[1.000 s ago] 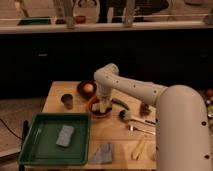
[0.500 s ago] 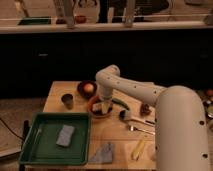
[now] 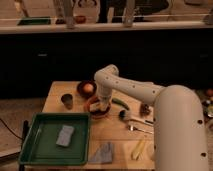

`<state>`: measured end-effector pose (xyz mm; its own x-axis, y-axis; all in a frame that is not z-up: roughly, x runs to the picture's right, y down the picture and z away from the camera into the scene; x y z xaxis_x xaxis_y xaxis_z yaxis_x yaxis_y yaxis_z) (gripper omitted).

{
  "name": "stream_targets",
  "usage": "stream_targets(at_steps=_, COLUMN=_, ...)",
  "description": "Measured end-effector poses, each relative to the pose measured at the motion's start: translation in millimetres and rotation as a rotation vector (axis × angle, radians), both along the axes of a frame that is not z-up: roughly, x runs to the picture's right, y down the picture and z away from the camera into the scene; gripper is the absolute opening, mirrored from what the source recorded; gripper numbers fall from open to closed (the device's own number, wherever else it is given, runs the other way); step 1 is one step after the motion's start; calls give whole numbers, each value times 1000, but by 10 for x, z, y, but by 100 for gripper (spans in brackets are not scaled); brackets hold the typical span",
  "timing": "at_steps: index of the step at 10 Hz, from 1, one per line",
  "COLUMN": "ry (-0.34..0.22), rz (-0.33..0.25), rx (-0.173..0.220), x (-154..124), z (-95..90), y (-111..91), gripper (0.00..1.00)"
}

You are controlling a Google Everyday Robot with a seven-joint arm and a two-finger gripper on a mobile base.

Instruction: Place eraser in table surface

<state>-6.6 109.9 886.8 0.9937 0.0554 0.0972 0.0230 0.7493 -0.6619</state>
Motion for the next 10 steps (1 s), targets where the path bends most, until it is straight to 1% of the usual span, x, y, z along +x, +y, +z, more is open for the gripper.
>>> stream_targets(at_steps=1, ry=1, rz=1, rx=2, x=-15, z=-19, y=-9, gripper=0)
stream_targets(at_steps=3, ry=-4, rz=1, rx=8, x=-47, z=-62, y=-30, gripper=0)
stream_targets(at_steps=6, ry=-10, rz=0, rx=28, x=-75, z=-169, y=-115, gripper=0)
stream_targets(at_steps=10, ry=-8, rz=11, rx=70, x=-29, z=-353, y=-291, gripper=0)
